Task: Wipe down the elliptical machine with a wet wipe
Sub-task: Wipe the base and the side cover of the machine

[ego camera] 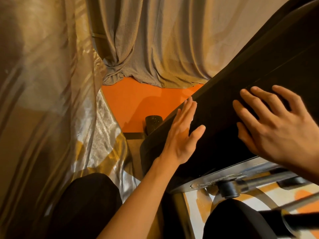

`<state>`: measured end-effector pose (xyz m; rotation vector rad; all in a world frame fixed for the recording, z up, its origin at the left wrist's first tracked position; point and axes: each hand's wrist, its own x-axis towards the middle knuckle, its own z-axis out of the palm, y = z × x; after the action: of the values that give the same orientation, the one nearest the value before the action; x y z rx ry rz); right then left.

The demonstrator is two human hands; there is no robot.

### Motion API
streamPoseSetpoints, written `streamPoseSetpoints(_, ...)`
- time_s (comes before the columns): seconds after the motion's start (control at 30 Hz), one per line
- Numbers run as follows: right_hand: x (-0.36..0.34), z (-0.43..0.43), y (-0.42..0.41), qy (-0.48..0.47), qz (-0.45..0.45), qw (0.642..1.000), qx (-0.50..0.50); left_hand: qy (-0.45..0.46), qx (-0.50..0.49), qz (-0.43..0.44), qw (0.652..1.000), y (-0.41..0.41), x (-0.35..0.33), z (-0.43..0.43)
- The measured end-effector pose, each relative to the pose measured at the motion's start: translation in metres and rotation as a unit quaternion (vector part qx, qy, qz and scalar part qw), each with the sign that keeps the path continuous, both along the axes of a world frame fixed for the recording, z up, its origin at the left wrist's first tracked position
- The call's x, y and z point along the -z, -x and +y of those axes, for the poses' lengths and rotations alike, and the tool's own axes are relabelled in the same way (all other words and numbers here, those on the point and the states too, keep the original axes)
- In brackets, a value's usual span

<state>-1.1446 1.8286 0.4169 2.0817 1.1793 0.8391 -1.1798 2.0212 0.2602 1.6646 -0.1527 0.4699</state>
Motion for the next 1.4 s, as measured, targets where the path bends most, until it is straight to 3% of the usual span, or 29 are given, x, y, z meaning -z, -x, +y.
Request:
streamPoseSetpoints(0.23, 0.001, -0.002, -0.002, 0.001, 0.007, 1.0, 0.003, 0.054, -0.078, 0.144, 0.985, 0.048, 0.121, 0.031)
streamPoseSetpoints(0.33, 0.001, 0.0, -0.002, 0.002, 0.006, 1.0, 0.005, 0.042, -0.062, 0.178, 0.981, 0.044, 0.116, 0.034)
streamPoseSetpoints(0.53, 0.002, -0.001, -0.002, 0.009, 0.005, 1.0, 0.006, -0.044, 0.032, 0.109, 0.993, -0.01, 0.006, 0.028)
streamPoseSetpoints(0.6, 0.001, -0.002, -0.002, 0.007, 0.01, 1.0, 0.008, -0.041, 0.025, 0.08, 0.996, 0.002, 0.008, 0.016)
streamPoseSetpoints(0.7, 0.004, -0.002, -0.003, 0.001, 0.007, 1.0, 0.002, -0.038, -0.053, 0.078, 0.995, 0.042, 0.07, 0.01)
streamPoseSetpoints(0.77, 0.005, -0.002, -0.004, 0.002, 0.006, 1.0, 0.002, 0.03, -0.078, 0.163, 0.983, 0.063, 0.119, 0.022)
streamPoseSetpoints(0.83, 0.004, -0.002, -0.004, 0.005, 0.011, 1.0, 0.01, 0.179, -0.07, 0.265, 0.945, 0.071, 0.142, 0.032)
streamPoseSetpoints(0.9, 0.004, -0.002, -0.005, 0.002, 0.015, 1.0, 0.014, 0.286, -0.085, 0.284, 0.911, 0.066, 0.148, 0.031)
streamPoseSetpoints(0.97, 0.005, -0.004, -0.005, -0.001, 0.017, 1.0, 0.012, 0.247, -0.107, 0.257, 0.928, 0.064, 0.139, 0.023)
streamPoseSetpoints(1.07, 0.01, -0.006, -0.01, -0.004, 0.024, 1.0, 0.014, 0.077, -0.09, 0.161, 0.98, 0.062, 0.099, 0.004)
streamPoseSetpoints(1.17, 0.01, -0.009, -0.014, 0.01, 0.054, 0.998, 0.032, -0.004, -0.036, 0.078, 0.996, 0.056, 0.046, -0.014)
streamPoseSetpoints(1.27, 0.011, -0.009, -0.014, 0.01, 0.053, 0.998, 0.031, -0.029, -0.04, 0.066, 0.997, 0.06, 0.054, -0.013)
streamPoseSetpoints(1.4, 0.007, -0.003, -0.007, 0.001, 0.03, 1.0, 0.011, 0.036, -0.11, 0.158, 0.981, 0.083, 0.1, -0.012)
